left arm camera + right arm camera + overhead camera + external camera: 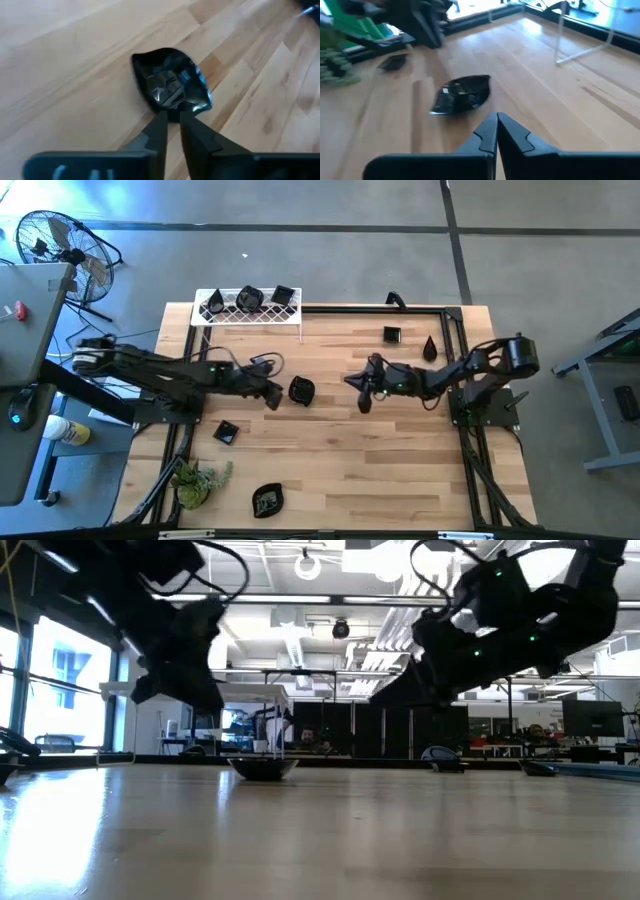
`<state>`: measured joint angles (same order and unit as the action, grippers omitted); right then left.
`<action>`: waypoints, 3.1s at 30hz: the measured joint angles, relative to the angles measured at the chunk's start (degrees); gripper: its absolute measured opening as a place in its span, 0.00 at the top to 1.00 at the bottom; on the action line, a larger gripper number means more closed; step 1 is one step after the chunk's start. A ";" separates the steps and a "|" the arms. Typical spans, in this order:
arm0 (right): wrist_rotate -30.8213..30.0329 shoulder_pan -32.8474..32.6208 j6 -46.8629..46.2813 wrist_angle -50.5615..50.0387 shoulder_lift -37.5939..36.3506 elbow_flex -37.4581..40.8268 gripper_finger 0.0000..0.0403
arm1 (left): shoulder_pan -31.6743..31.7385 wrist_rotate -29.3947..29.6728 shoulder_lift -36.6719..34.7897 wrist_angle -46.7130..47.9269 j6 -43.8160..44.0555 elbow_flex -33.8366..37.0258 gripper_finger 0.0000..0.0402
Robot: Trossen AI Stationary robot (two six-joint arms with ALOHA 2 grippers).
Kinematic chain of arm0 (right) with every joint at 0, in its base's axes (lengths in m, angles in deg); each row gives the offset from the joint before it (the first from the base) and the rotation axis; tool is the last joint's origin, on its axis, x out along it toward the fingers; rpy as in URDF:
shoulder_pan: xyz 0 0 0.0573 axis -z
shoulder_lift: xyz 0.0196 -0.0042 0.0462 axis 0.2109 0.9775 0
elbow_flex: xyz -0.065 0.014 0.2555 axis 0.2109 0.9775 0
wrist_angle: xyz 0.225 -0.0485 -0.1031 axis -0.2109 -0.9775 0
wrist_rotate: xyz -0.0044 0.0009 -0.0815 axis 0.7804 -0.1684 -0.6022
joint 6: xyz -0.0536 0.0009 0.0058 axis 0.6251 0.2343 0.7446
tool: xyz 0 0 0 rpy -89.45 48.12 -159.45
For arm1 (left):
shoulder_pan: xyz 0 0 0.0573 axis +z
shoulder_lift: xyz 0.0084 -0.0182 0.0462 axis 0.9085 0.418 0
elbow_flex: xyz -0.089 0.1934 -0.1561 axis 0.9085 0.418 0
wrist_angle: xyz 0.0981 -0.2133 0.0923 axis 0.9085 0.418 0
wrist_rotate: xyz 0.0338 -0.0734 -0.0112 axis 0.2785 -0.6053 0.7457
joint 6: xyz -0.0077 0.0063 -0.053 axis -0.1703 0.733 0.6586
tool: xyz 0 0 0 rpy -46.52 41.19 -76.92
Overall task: Pick & Place Mini shaped plates
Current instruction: Stack the right leaf-shaped plate on top of the leaf-shaped plates on the shelf
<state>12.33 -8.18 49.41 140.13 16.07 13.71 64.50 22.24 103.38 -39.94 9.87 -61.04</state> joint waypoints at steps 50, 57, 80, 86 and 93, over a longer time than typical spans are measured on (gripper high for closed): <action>0.66 -7.17 7.11 3.29 -2.35 2.98 0.99 | 10.93 -7.20 25.40 19.61 -3.40 -21.28 0.87; 1.25 -7.17 6.85 3.64 -2.32 2.94 0.99 | 10.93 -8.04 28.76 19.04 -3.46 -21.17 0.87; 1.76 -7.17 6.87 4.17 -2.30 2.89 0.99 | 10.95 -13.20 27.90 17.67 -12.15 -21.25 0.99; 1.91 -7.17 6.89 4.16 -2.30 2.89 0.98 | 10.98 -13.44 24.42 18.70 -14.31 -21.19 1.00; 1.93 -7.17 6.91 4.14 -2.30 2.91 0.99 | 13.95 -17.75 15.99 21.64 -17.93 -21.22 1.00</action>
<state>14.26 -15.35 56.32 144.27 13.77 16.63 78.45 4.48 119.37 -18.30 -8.07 -82.26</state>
